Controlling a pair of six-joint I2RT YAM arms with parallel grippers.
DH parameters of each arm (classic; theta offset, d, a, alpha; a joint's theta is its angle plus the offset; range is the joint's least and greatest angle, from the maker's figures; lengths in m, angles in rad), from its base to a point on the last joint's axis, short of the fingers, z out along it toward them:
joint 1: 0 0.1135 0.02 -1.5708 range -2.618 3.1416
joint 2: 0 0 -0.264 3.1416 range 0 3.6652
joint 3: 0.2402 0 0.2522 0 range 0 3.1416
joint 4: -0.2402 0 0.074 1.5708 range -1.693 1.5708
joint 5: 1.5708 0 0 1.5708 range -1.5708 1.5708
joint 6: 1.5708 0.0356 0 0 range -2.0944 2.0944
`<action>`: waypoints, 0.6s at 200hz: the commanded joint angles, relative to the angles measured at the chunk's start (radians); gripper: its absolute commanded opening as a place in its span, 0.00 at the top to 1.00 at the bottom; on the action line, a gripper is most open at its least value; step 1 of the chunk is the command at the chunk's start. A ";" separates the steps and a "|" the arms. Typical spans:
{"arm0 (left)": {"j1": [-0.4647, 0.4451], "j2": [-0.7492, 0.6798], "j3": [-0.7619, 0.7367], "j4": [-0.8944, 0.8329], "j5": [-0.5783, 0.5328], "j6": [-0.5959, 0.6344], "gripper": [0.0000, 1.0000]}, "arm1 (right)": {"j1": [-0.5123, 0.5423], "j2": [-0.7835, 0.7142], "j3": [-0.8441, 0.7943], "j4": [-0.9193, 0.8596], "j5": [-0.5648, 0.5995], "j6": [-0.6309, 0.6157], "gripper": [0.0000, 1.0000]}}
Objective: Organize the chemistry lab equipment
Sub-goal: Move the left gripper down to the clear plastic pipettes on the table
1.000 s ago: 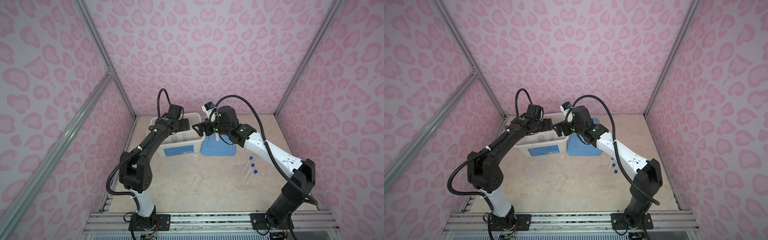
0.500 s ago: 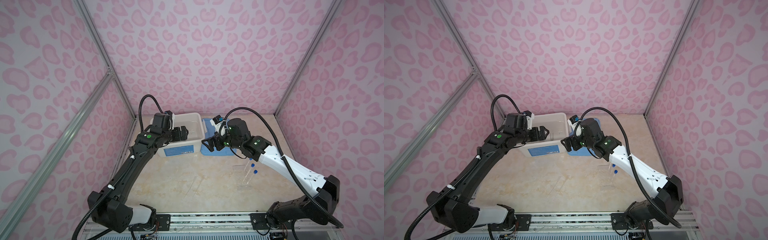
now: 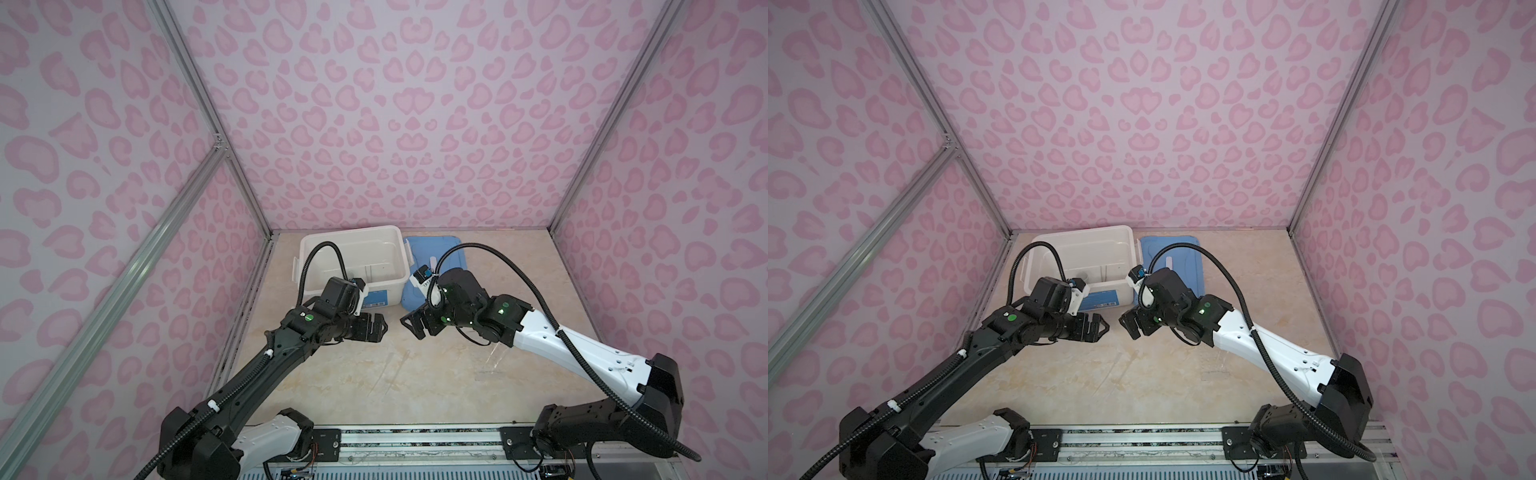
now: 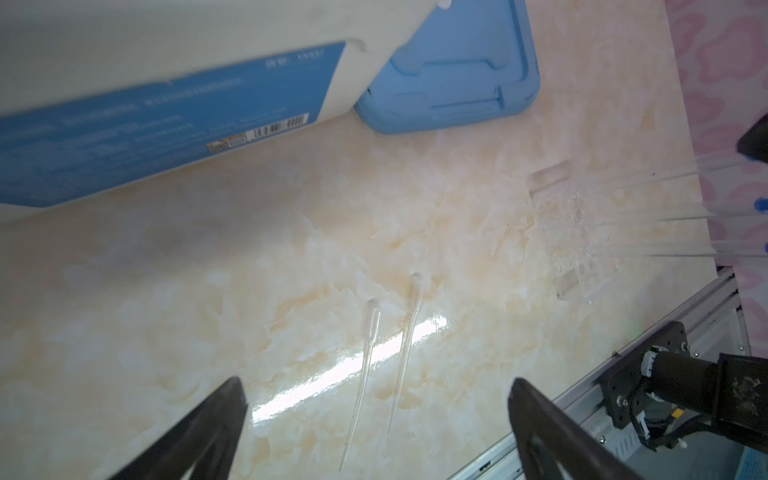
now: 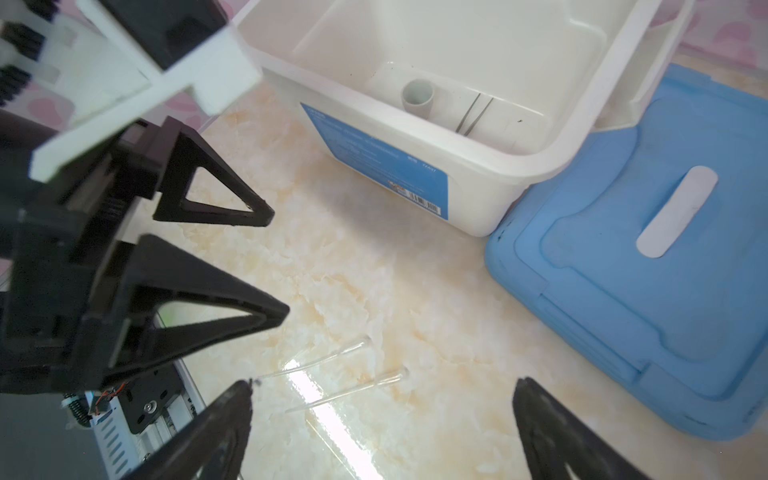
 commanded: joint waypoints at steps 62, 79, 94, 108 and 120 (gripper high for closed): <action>-0.128 0.139 -0.142 0.224 -0.114 -0.120 0.30 | 0.028 -0.032 -0.144 0.052 0.089 0.118 0.02; -0.165 0.179 -0.146 0.250 -0.140 -0.139 0.39 | 0.029 -0.035 -0.164 0.053 0.098 0.128 0.02; -0.178 0.218 -0.144 0.262 -0.157 -0.160 0.45 | 0.030 -0.046 -0.190 0.065 0.107 0.141 0.02; -0.186 0.250 -0.134 0.262 -0.175 -0.170 0.51 | 0.031 -0.061 -0.211 0.071 0.112 0.152 0.02; -0.200 0.272 -0.124 0.260 -0.189 -0.175 0.56 | 0.030 -0.077 -0.232 0.080 0.114 0.163 0.03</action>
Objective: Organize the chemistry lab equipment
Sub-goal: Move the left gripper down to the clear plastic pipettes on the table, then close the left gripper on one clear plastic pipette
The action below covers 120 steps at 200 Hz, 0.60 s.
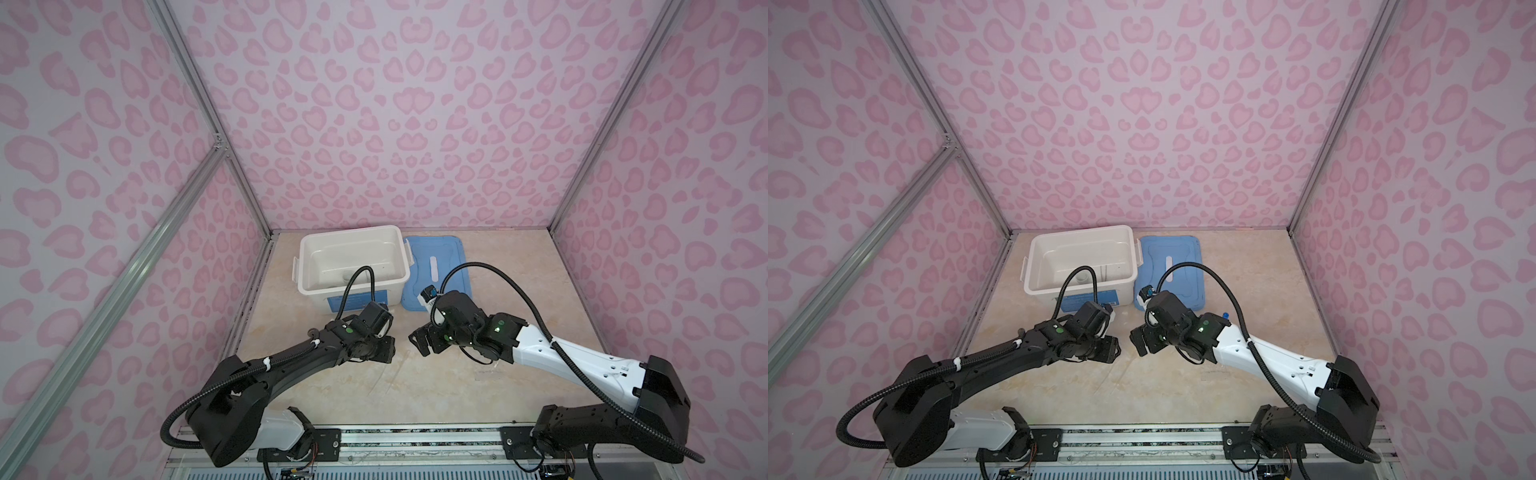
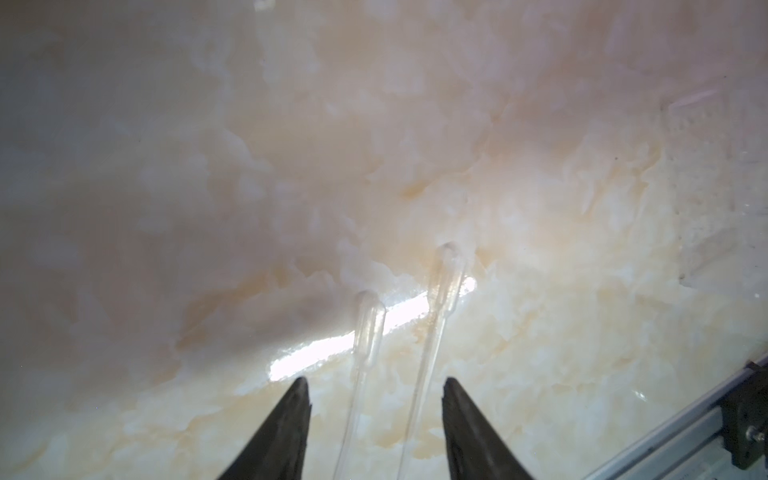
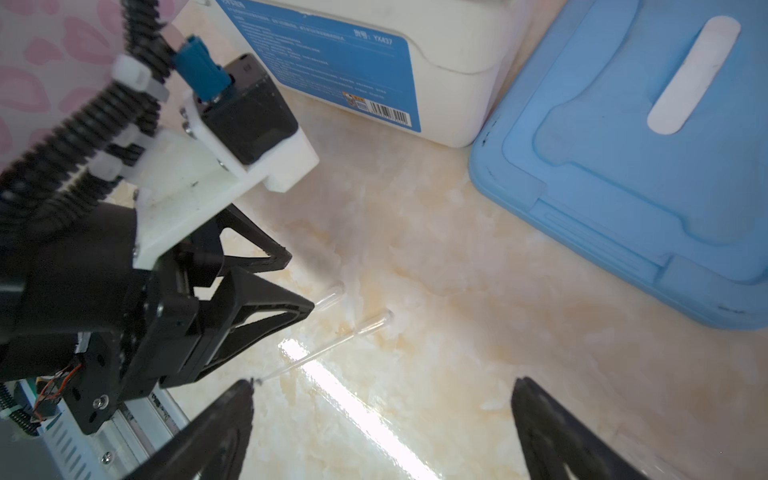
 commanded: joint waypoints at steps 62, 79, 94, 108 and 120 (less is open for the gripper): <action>-0.067 0.088 0.005 0.035 -0.077 -0.057 0.63 | 0.011 -0.080 -0.119 0.067 0.048 0.069 0.03; -0.068 0.101 0.002 0.031 -0.080 -0.051 0.63 | 0.014 -0.083 -0.139 0.084 0.054 0.077 0.03; -0.068 0.114 0.006 0.022 -0.086 -0.043 0.63 | 0.019 -0.086 -0.156 0.103 0.056 0.083 0.03; -0.069 0.121 0.010 0.018 -0.082 -0.038 0.63 | 0.027 -0.084 -0.169 0.118 0.069 0.091 0.03; -0.071 0.127 0.014 0.012 -0.082 -0.034 0.69 | 0.033 -0.085 -0.177 0.124 0.082 0.100 0.03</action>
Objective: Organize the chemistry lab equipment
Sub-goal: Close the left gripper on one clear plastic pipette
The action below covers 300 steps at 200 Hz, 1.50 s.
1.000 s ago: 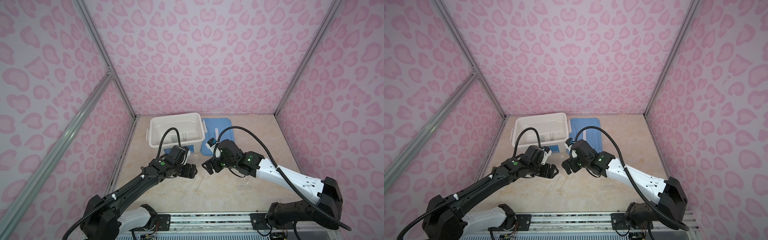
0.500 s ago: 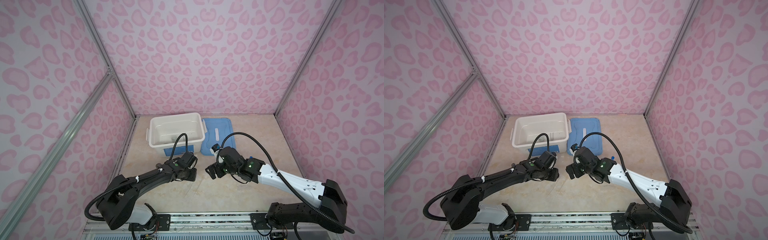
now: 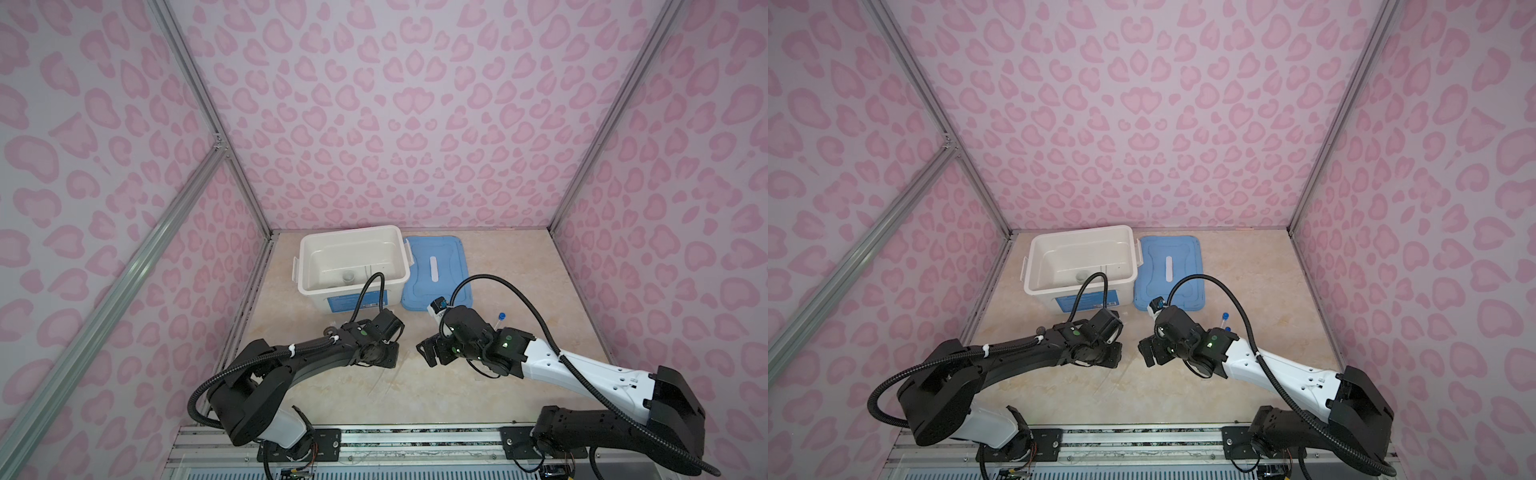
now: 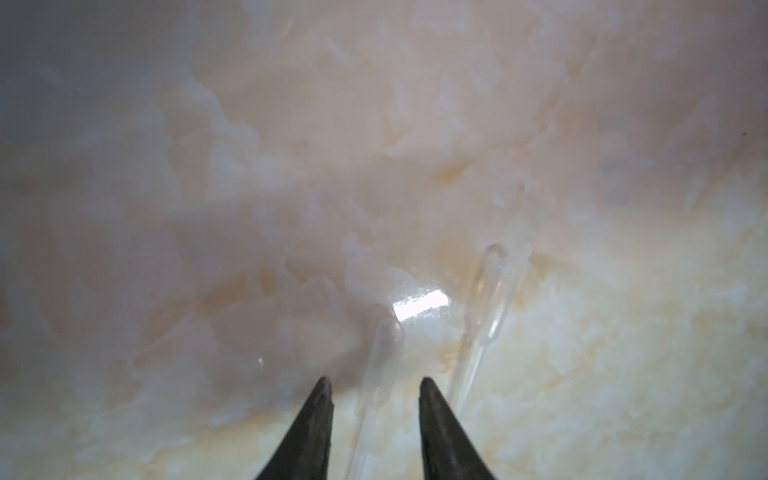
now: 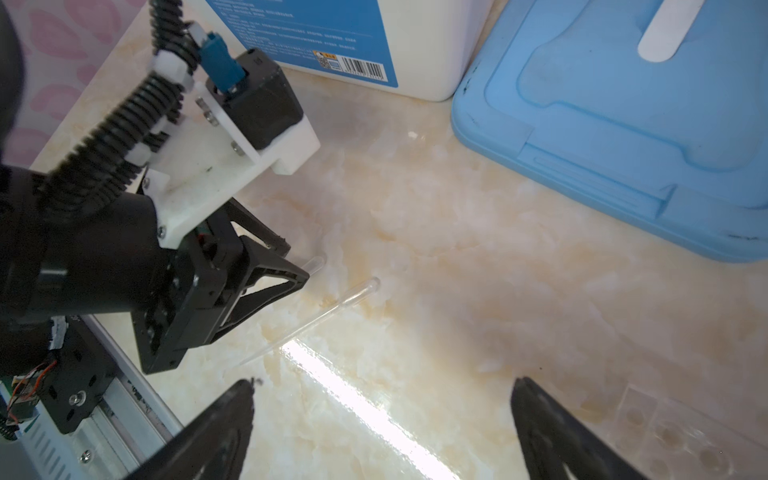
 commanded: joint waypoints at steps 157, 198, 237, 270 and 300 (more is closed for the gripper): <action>-0.024 0.094 0.034 -0.009 -0.048 0.003 0.78 | 0.025 0.021 -0.027 0.035 0.112 0.003 0.03; -0.028 0.091 0.036 -0.032 -0.057 -0.021 0.85 | 0.026 0.027 -0.028 0.045 0.097 0.012 0.03; -0.029 0.075 0.037 -0.046 -0.057 -0.026 0.90 | 0.028 0.016 -0.039 0.051 0.103 0.023 0.03; -0.029 0.051 0.059 -0.053 -0.046 -0.018 0.93 | 0.029 0.002 -0.045 0.078 0.102 0.033 0.03; -0.022 -0.001 0.065 -0.068 -0.050 -0.022 0.95 | 0.029 -0.005 -0.041 0.117 0.064 0.039 0.03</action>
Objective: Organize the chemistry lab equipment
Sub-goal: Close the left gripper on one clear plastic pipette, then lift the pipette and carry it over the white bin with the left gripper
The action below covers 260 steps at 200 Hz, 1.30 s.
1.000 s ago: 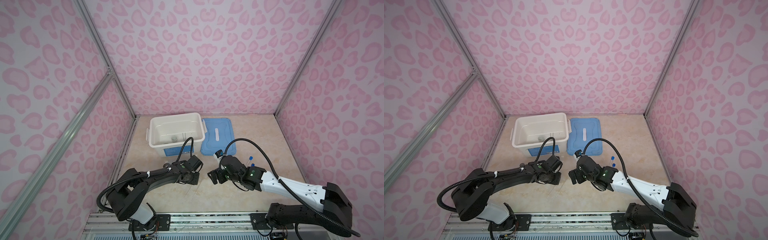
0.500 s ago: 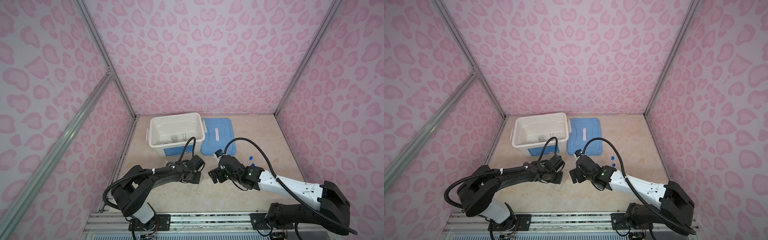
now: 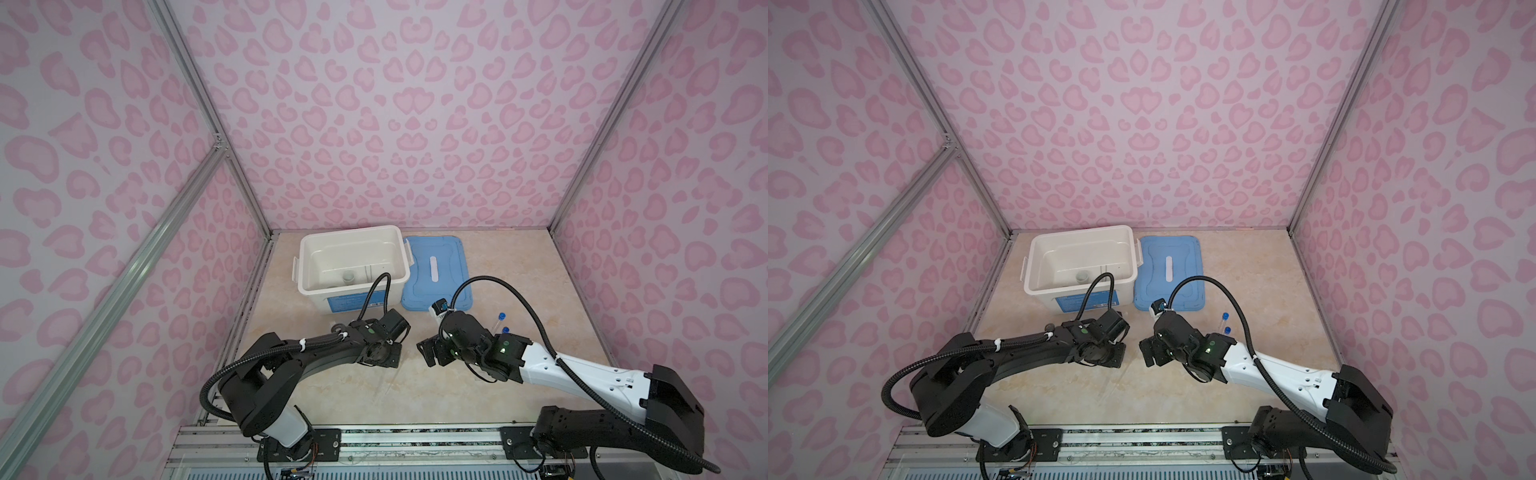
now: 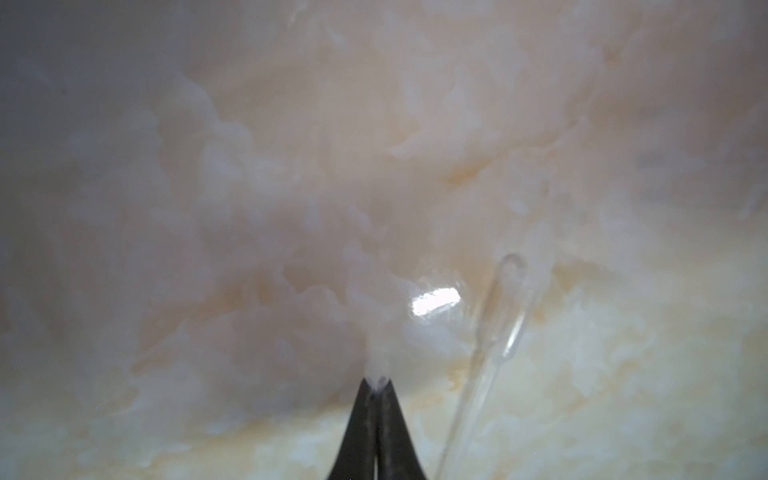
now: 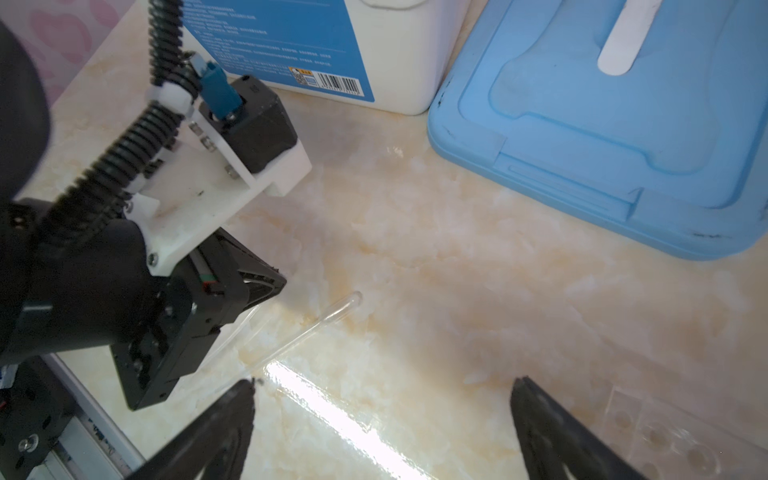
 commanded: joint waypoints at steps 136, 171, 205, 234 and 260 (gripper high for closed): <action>0.271 -0.247 0.470 -0.179 0.165 0.078 0.95 | -0.139 -0.054 0.169 0.115 -0.185 -0.032 0.03; 0.349 -0.146 0.635 -0.172 0.201 0.078 0.95 | -0.208 -0.010 0.276 0.093 -0.218 -0.052 0.03; 0.395 -0.025 0.777 -0.138 0.201 0.059 0.95 | -0.281 0.053 0.383 0.065 -0.223 -0.069 0.03; 0.406 0.086 0.870 -0.107 0.211 0.044 0.95 | -0.329 0.110 0.456 0.060 -0.244 -0.096 0.03; 0.425 0.189 0.941 -0.087 0.212 0.028 0.95 | -0.344 0.184 0.536 0.031 -0.253 -0.148 0.03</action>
